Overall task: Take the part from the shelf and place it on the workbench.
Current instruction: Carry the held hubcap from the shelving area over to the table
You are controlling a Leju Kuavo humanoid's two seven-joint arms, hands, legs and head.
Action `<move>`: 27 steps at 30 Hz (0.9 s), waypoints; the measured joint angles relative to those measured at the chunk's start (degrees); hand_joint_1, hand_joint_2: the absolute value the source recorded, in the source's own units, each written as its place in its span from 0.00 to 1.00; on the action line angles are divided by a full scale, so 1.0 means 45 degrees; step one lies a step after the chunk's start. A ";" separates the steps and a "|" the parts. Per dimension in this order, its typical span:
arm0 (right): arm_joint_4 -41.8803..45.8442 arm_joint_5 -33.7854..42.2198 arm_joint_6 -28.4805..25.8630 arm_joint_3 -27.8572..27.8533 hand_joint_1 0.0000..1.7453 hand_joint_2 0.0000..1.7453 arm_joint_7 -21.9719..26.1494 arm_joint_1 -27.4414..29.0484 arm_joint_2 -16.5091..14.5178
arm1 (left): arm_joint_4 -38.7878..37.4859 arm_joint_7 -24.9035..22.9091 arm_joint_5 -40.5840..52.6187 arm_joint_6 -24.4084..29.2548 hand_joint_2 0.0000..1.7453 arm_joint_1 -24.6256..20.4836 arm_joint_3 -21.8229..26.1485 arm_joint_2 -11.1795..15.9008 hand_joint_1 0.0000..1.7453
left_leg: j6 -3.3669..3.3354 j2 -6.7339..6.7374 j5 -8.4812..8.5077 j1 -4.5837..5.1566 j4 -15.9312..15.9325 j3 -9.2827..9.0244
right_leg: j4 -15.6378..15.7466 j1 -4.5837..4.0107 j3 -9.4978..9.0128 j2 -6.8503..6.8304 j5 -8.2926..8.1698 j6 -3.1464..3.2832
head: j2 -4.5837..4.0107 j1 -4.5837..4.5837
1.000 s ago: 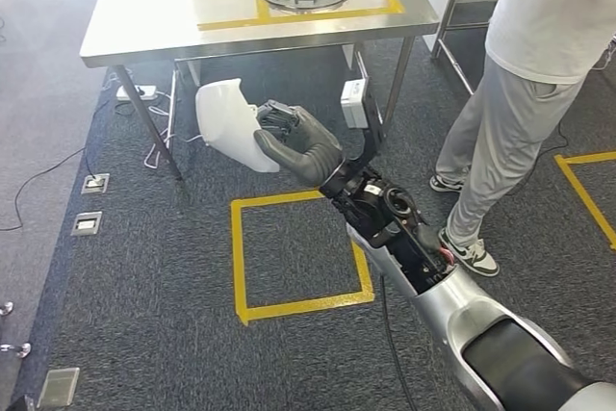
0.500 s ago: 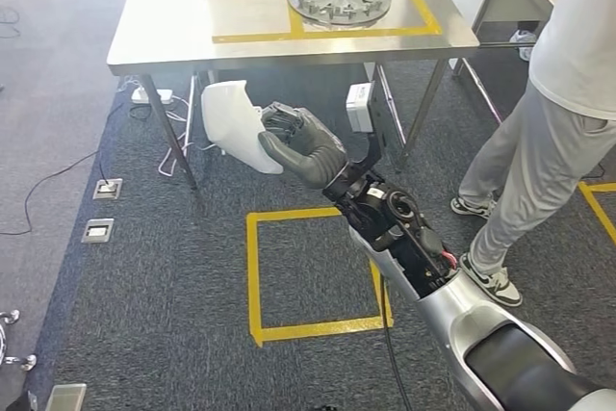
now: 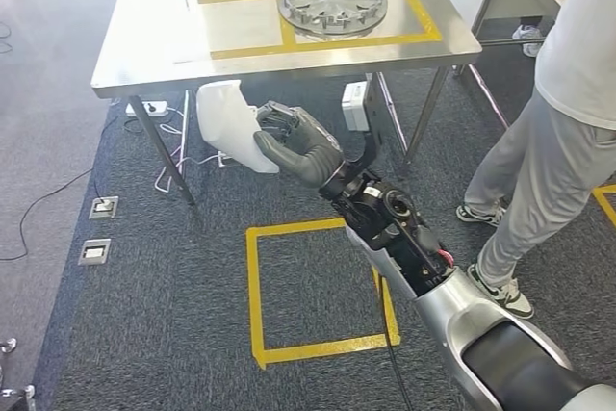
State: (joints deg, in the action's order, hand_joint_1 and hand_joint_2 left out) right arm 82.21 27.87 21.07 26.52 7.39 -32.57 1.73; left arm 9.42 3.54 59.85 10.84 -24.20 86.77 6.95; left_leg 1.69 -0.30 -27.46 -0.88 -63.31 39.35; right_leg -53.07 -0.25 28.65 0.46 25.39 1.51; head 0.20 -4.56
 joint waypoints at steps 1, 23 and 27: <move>-0.0001 0.0000 -0.0004 0.0001 1.00 1.00 0.0000 0.0003 0.0000 | 0.0000 0.0000 0.0005 0.0000 1.00 0.0002 0.0000 0.0007 0.00 | 0.0001 0.0044 0.0710 -0.0013 0.0865 -0.0228 | -0.0042 0.0012 -0.0172 -0.0003 0.0161 -0.0066 | 0.0000 0.0018; 0.0036 -0.0011 -0.0101 -0.0040 1.00 1.00 0.0000 -0.0019 -0.0015 | 0.0005 0.0000 0.0076 0.0000 1.00 -0.0122 0.0000 -0.0012 0.00 | -0.0185 -0.0017 0.0201 0.0083 0.1523 -0.1707 | -0.0101 0.0041 0.0513 0.0022 -0.0378 -0.0203 | 0.0000 -0.0033; 0.0112 -0.0013 -0.0173 -0.0042 1.00 1.00 -0.0140 0.0048 -0.0016 | 0.0005 -0.0023 0.0113 0.0006 1.00 -0.0112 0.0000 -0.0012 0.00 | -0.0058 -0.0006 -0.0896 0.0057 -0.1718 0.0191 | -0.0053 0.0055 0.0348 0.0012 -0.0232 -0.0049 | 0.0000 0.0049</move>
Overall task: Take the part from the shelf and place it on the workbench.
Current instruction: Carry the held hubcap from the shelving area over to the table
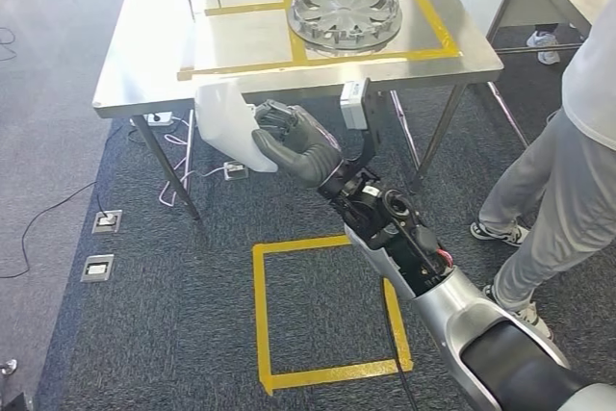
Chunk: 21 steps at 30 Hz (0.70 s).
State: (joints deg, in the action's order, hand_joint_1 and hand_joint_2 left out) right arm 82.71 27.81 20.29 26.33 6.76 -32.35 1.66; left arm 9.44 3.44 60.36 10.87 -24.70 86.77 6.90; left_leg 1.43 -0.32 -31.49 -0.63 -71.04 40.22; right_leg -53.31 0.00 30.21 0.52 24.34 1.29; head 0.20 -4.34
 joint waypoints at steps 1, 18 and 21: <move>0.0011 0.0001 -0.0030 -0.0001 1.00 1.00 -0.0050 0.0049 0.0000 | 0.0000 -0.0012 0.0001 0.0006 1.00 0.0027 0.0000 -0.0010 0.00 | 0.0006 0.0001 0.0106 -0.0001 -0.0278 0.0284 | -0.0001 -0.0002 -0.0064 0.0004 0.0060 0.0000 | 0.0000 0.0005; 0.0427 0.0145 -0.0246 -0.0209 1.00 1.00 -0.0236 0.0309 0.0010 | 0.0000 -0.0079 0.0103 0.0067 1.00 -0.0066 0.0000 -0.0066 0.00 | -0.0592 -0.0018 0.1328 -0.0016 0.3820 -0.2335 | -0.3374 0.0084 0.1929 -0.0023 0.1152 -0.0735 | 0.0000 -0.0098; 0.0448 0.0149 -0.0254 -0.0240 1.00 1.00 -0.0250 0.0326 0.0022 | 0.0000 -0.0080 0.0104 0.0067 1.00 -0.0087 0.0000 -0.0087 0.00 | -0.0435 -0.0022 0.0925 0.0006 0.3816 -0.2807 | -0.0910 0.0065 0.1287 -0.0053 -0.0549 -0.0623 | -0.0001 -0.0125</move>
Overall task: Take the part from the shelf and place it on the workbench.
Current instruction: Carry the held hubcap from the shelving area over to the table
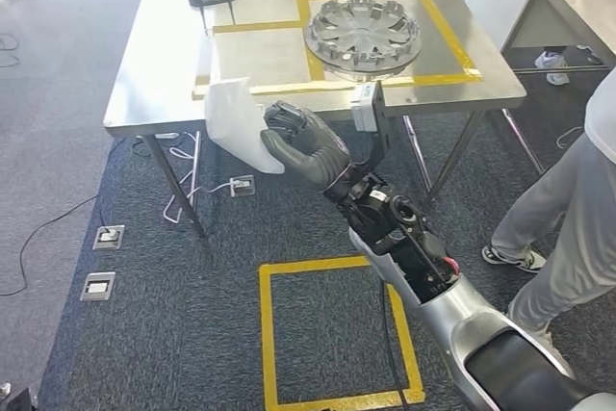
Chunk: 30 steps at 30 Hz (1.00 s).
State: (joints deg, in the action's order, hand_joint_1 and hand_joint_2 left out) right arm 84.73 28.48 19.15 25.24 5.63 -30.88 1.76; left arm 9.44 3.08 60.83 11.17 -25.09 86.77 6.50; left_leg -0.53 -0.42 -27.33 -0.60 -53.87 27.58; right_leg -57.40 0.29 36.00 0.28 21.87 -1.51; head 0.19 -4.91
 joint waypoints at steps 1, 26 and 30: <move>0.0028 0.0011 -0.0007 -0.0009 1.00 1.00 -0.0009 0.0017 0.0001 | 0.0000 -0.0002 0.0001 0.0001 1.00 -0.0020 0.0000 -0.0005 0.00 | 0.0074 0.0003 -0.0098 0.0013 0.0013 -0.0069 | 0.0433 -0.0023 -0.0155 -0.0008 -0.0209 0.0072 | 0.0000 0.0017; 0.0605 0.0245 -0.0221 -0.0096 1.00 1.00 -0.0305 0.0298 0.0042 | 0.0000 0.0026 -0.0011 0.0010 1.00 0.0045 0.0000 -0.0017 0.00 | -0.0198 -0.0024 0.0791 0.0041 -0.0046 0.1002 | -0.3047 -0.0037 0.0005 0.0028 0.3444 -0.0038 | 0.0001 0.0007; 0.0585 0.0257 -0.0188 -0.0103 1.00 1.00 -0.0238 0.0324 0.0091 | 0.0000 0.0026 -0.0008 0.0010 1.00 0.0078 0.0000 -0.0037 0.00 | -0.0075 -0.0082 -0.0073 0.0049 -0.0069 -0.0073 | -0.0406 -0.0043 0.0284 0.0015 0.1145 0.0094 | 0.0000 -0.0064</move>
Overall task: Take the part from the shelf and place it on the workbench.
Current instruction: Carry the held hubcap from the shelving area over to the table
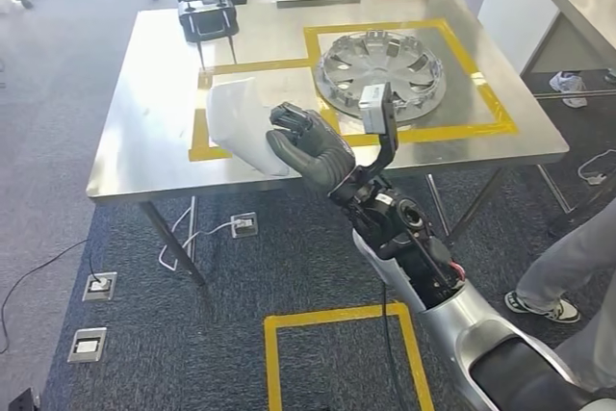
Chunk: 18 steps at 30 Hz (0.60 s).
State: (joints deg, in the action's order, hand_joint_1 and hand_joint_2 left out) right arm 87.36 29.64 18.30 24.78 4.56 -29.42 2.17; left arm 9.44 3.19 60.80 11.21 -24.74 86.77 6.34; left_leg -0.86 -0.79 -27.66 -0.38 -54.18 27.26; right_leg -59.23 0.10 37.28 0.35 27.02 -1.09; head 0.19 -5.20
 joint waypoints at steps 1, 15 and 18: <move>-0.0004 -0.0001 0.0000 -0.0004 1.00 1.00 0.0012 0.0014 0.0018 | 0.0000 0.0001 0.0004 0.0000 1.00 -0.0009 0.0000 -0.0010 0.00 | 0.0067 -0.0020 -0.0201 0.0013 -0.0003 -0.0175 | 0.0573 -0.0034 -0.0031 0.0005 -0.0907 0.0083 | -0.0001 0.0021; 0.0128 -0.0168 -0.0205 -0.0032 1.00 1.00 0.0039 -0.0133 0.0052 | 0.0000 -0.0017 0.0153 -0.0018 1.00 -0.0147 0.0000 -0.0069 0.00 | 0.0295 0.0064 0.0663 0.0071 -0.1175 0.2636 | 0.1129 -0.0086 -0.2122 0.0130 0.0050 0.0544 | 0.0001 0.0171; 0.0133 -0.0255 -0.0221 -0.0043 1.00 1.00 0.0058 -0.0104 0.0052 | 0.0001 -0.0029 0.0191 0.0012 1.00 -0.0163 0.0000 -0.0051 0.00 | 0.0120 0.0050 0.1952 0.0200 -0.0106 0.2466 | 0.1155 -0.0094 -0.2289 0.0197 0.0374 0.0368 | 0.0000 0.0216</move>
State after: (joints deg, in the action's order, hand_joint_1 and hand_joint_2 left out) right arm 87.96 28.49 17.31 24.59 4.83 -29.89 2.40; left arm 9.45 3.06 61.65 11.27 -25.47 86.77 6.11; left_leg -0.32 -0.57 -18.87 0.52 -54.66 38.35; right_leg -54.03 -0.33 26.98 1.23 28.70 0.56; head 0.19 -4.23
